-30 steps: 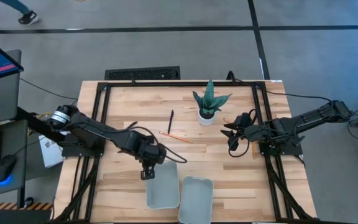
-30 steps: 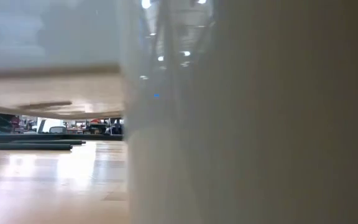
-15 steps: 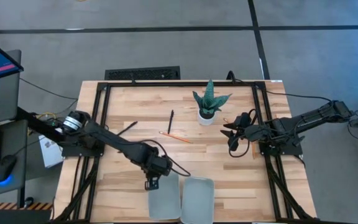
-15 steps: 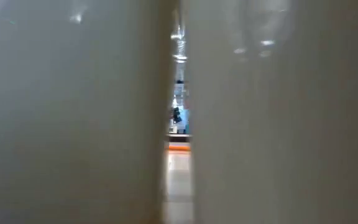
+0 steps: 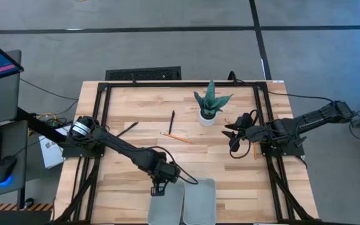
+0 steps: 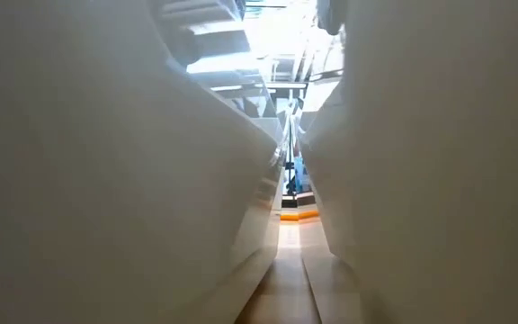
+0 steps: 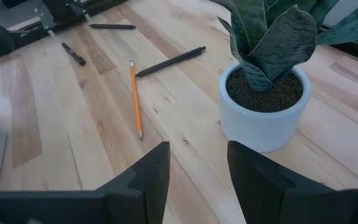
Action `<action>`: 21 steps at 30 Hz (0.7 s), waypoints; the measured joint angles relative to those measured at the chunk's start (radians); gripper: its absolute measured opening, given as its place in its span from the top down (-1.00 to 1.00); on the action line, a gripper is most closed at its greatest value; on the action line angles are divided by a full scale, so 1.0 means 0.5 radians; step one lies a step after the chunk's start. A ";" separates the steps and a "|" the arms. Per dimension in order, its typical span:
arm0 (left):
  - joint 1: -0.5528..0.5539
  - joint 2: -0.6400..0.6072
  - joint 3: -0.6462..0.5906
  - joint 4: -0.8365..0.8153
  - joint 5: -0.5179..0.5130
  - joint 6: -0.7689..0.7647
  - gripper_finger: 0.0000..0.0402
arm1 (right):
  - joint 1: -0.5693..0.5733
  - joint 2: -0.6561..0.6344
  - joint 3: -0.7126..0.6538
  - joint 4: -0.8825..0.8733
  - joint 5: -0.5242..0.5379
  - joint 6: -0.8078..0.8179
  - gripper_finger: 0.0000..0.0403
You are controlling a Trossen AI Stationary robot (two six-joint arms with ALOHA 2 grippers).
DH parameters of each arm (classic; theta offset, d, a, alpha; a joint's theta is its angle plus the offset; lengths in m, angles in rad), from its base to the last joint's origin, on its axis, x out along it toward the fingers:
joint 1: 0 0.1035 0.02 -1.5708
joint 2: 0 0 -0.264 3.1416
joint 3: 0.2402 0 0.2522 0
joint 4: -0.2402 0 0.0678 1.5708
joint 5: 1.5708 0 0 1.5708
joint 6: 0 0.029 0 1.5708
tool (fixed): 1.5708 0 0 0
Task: Sort pens & pencils
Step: Move the left gray bin to the left of the right gray bin
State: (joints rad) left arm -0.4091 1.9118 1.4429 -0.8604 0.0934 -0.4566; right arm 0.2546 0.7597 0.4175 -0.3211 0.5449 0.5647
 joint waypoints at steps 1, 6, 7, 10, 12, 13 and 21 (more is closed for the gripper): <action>0.000 0.000 0.000 0.000 0.001 -0.015 1.00 | 0.000 0.000 0.000 -0.001 0.000 -0.001 0.10; -0.001 0.000 0.000 0.000 0.008 -0.046 1.00 | 0.000 -0.001 0.000 0.000 0.000 -0.046 0.10; -0.001 0.001 0.000 0.000 0.008 -0.061 1.00 | 0.000 -0.001 0.000 0.000 0.000 -0.046 0.10; -0.001 0.002 0.000 -0.008 0.011 -0.132 1.00 | 0.000 -0.001 0.000 0.000 0.000 -0.047 0.09; 0.000 0.002 0.000 -0.011 0.010 -0.160 1.00 | 0.000 -0.001 0.000 0.000 0.000 -0.047 0.09; 0.003 0.002 0.000 -0.012 0.009 -0.162 1.00 | 0.000 -0.001 0.000 0.000 0.000 -0.047 0.10; 0.016 0.004 0.000 -0.018 0.028 -0.209 1.00 | 0.000 -0.001 0.000 0.000 -0.020 -0.048 0.09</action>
State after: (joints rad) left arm -0.4011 1.9137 1.4429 -0.8696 0.1074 -0.5611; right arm 0.2546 0.7593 0.4175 -0.3210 0.5350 0.5407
